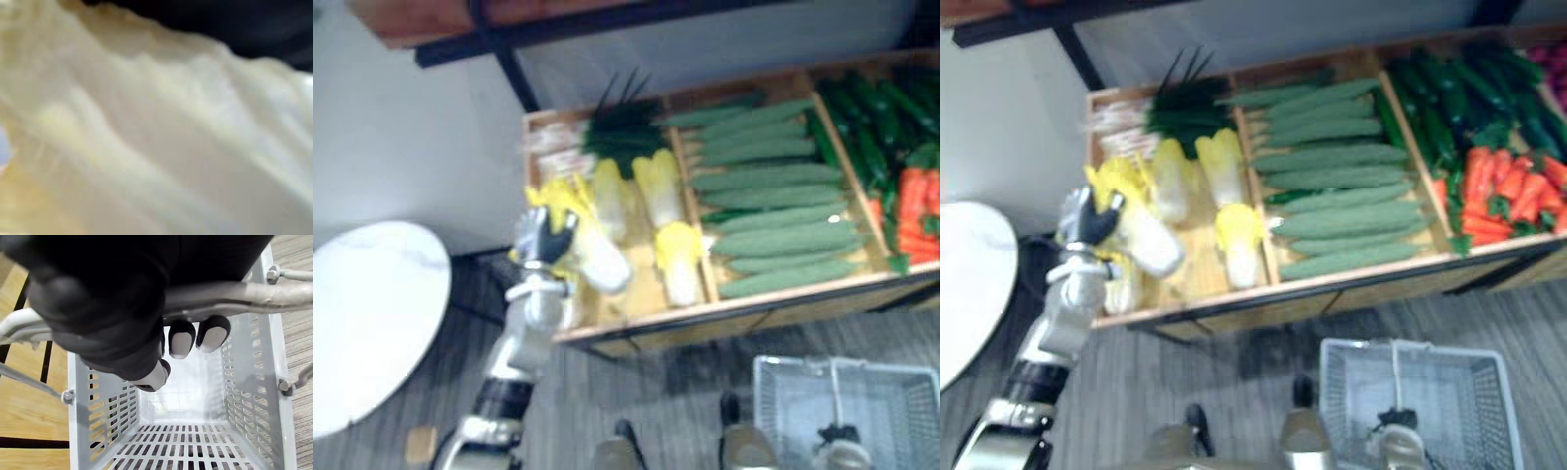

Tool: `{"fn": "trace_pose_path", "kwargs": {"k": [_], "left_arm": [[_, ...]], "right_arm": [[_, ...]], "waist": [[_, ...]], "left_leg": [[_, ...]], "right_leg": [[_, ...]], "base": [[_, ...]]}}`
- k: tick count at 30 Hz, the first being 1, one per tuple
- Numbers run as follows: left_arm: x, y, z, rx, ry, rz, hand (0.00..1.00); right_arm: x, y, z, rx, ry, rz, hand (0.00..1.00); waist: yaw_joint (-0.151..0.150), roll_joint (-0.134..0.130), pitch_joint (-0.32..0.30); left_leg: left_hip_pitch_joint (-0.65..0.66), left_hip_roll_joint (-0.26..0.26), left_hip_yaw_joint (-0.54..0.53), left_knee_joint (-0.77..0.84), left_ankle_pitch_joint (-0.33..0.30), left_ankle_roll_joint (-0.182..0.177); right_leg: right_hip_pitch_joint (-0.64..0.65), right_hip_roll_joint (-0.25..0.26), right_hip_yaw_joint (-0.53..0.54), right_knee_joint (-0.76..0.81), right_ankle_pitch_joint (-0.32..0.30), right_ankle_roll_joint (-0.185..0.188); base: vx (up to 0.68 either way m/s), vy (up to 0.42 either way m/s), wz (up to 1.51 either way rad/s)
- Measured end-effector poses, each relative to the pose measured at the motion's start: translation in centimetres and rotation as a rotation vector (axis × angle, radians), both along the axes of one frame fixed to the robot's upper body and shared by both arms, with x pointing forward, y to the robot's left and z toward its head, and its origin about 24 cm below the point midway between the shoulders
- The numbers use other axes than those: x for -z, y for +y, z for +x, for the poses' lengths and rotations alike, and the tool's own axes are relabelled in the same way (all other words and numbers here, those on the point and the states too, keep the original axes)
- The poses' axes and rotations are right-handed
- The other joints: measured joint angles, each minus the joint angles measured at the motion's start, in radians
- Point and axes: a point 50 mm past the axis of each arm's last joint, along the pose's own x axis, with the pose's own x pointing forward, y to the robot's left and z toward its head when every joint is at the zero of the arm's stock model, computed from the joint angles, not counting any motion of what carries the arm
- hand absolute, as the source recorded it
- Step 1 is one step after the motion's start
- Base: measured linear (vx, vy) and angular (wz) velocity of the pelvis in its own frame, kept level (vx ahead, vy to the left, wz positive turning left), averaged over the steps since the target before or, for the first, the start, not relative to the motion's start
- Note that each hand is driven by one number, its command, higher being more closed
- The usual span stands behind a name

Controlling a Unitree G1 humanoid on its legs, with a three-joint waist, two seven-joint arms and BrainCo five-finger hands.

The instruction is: Pick vegetable in the basket

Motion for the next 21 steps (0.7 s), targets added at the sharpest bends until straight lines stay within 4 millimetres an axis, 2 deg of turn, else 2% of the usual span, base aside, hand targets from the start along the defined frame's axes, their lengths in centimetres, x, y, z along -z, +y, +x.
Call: {"fn": "trace_pose_path", "kwargs": {"k": [1, 2, 3, 6, 9, 10, 11, 12, 13, 14, 15, 16, 17, 18, 19, 20, 21], "left_arm": [[-0.2, 0.2, -0.6, -0.017, -0.028, -0.016, 1.00], [-0.3, 0.2, -0.6, -0.020, -0.039, -0.020, 1.00], [-0.4, -0.1, -0.7, -0.016, -0.056, -0.029, 1.00], [-1.0, -1.5, -0.9, 0.025, -0.097, -0.059, 1.00], [-0.9, -3.7, -1.0, 0.114, -0.101, -0.054, 1.00], [-0.9, -4.9, -0.9, 0.166, -0.102, -0.053, 1.00], [-0.9, -6.0, -0.9, 0.216, -0.101, -0.052, 1.00], [-0.6, -6.9, -1.0, 0.256, -0.089, -0.056, 1.00], [-0.5, -7.3, -1.0, 0.272, -0.082, -0.061, 1.00], [0.6, -8.1, -1.0, 0.299, -0.038, -0.085, 1.00], [1.2, -8.5, -1.1, 0.311, -0.011, -0.096, 1.00], [2.4, -9.1, -1.7, 0.331, 0.041, -0.127, 1.00], [3.1, -9.2, -2.1, 0.336, 0.067, -0.145, 1.00], [4.4, -9.0, -2.5, 0.340, 0.125, -0.145, 1.00], [5.8, -9.1, -2.7, 0.352, 0.187, -0.143, 1.00], [6.5, -9.3, -2.8, 0.364, 0.225, -0.138, 1.00], [8.4, -9.0, -3.1, 0.360, 0.313, -0.128, 1.00]], "right_arm": [[-0.1, -0.5, -0.2, 0.000, 0.005, -0.014, 1.00], [-0.1, -0.5, -0.3, 0.000, 0.009, -0.012, 1.00], [0.2, -0.4, -1.2, 0.007, 0.028, -0.008, 1.00], [0.8, 0.4, -2.5, 0.017, 0.058, 0.017, 1.00], [0.6, 0.8, -1.8, 0.009, 0.027, 0.018, 1.00], [0.3, 1.0, -1.3, 0.004, 0.003, 0.016, 1.00], [0.0, 1.3, -0.5, -0.010, -0.024, 0.013, 1.00], [-0.6, 1.7, 1.0, -0.053, -0.067, 0.004, 1.00], [-1.0, 2.0, 1.9, -0.075, -0.095, 0.000, 1.00], [-1.5, 2.3, 2.6, -0.097, -0.125, -0.010, 1.00], [-1.7, 2.3, 2.6, -0.101, -0.134, -0.018, 1.00], [-1.9, 2.4, 2.6, -0.118, -0.148, -0.031, 1.00], [-2.2, 2.7, 3.2, -0.137, -0.163, -0.035, 1.00], [-3.0, 3.9, 5.2, -0.192, -0.226, -0.035, 1.00], [-4.0, 5.1, 7.1, -0.243, -0.287, -0.032, 1.00], [-4.5, 5.9, 8.1, -0.281, -0.316, -0.036, 1.00], [-5.1, 7.4, 9.0, -0.331, -0.360, -0.021, 1.00]], "waist": [[-0.002, 0.014, -0.021], [-0.002, 0.010, -0.027], [-0.014, -0.008, -0.046], [-0.014, -0.051, -0.071], [-0.016, -0.072, -0.077], [-0.018, -0.077, -0.078], [-0.024, -0.078, -0.079], [-0.031, -0.071, -0.078], [-0.032, -0.069, -0.076], [-0.042, -0.075, -0.070], [-0.043, -0.079, -0.069], [-0.050, -0.089, -0.070], [-0.049, -0.089, -0.069], [-0.033, -0.083, -0.070], [-0.007, -0.057, -0.080], [-0.004, -0.059, -0.078], [-0.010, -0.079, -0.081]], "left_leg": [[0.003, -0.003, -0.057, 0.005, -0.058, -0.022], [0.005, -0.014, -0.046, 0.011, -0.062, -0.016], [0.003, -0.032, -0.023, 0.010, -0.069, -0.006], [0.002, -0.068, 0.028, -0.004, -0.069, 0.002], [-0.008, -0.084, 0.101, -0.006, -0.070, 0.005], [-0.032, -0.087, 0.137, 0.008, -0.077, 0.011], [-0.050, -0.085, 0.165, 0.016, -0.078, 0.016], [-0.059, -0.057, 0.206, 0.000, -0.067, 0.033], [-0.050, -0.045, 0.239, -0.015, -0.064, 0.039], [-0.012, -0.044, 0.306, -0.023, -0.064, 0.039], [0.007, -0.049, 0.332, -0.017, -0.067, 0.037], [0.030, -0.061, 0.369, 0.021, -0.095, 0.035], [0.031, -0.058, 0.384, 0.031, -0.107, 0.045], [0.040, -0.058, 0.399, 0.006, -0.122, 0.079], [0.068, -0.032, 0.528, -0.047, -0.119, 0.080], [0.071, -0.026, 0.578, -0.048, -0.115, 0.076], [0.084, -0.029, 0.641, -0.039, -0.112, 0.065]], "right_leg": [[-0.011, 0.010, 0.032, -0.004, 0.012, 0.009], [-0.008, 0.000, 0.044, -0.006, 0.020, 0.009], [-0.009, -0.018, 0.061, -0.023, 0.039, 0.019], [-0.050, -0.047, 0.114, -0.021, 0.058, 0.040], [-0.117, -0.048, 0.192, -0.017, 0.091, 0.038], [-0.156, -0.048, 0.193, -0.016, 0.114, 0.027], [-0.203, -0.038, 0.154, -0.003, 0.156, -0.021], [-0.231, -0.017, 0.068, -0.040, 0.236, -0.103], [-0.239, -0.012, 0.013, -0.028, 0.220, -0.132], [-0.290, -0.038, -0.163, 0.205, 0.020, -0.166], [-0.295, -0.056, -0.210, 0.272, -0.024, -0.164], [-0.300, -0.061, -0.280, 0.314, -0.011, -0.165], [-0.299, -0.044, -0.277, 0.298, 0.002, -0.184], [-0.266, 0.030, -0.220, 0.149, 0.062, -0.253], [-0.253, 0.008, -0.441, 0.121, -0.049, -0.290], [-0.267, -0.038, -0.563, 0.200, -0.090, -0.296], [-0.250, -0.147, -0.704, 0.336, -0.117, -0.286]], "base": [[0.00, 0.080, -0.92], [-0.02, 0.199, -0.59], [-0.02, 0.207, -0.37], [-0.01, 0.174, -0.43], [0.00, 0.057, -0.73], [-0.01, 0.047, -0.98], [-0.03, 0.027, -1.33], [-0.03, -0.010, -1.26], [-0.03, -0.033, -1.54], [-0.02, -0.029, -1.12], [-0.03, 0.020, -1.43], [-0.06, 0.033, -1.14], [-0.13, 0.039, -1.89], [-0.18, 0.011, -2.58], [-0.16, 0.013, -2.78], [-0.12, -0.029, -2.42], [-0.01, -0.079, -2.02]]}}
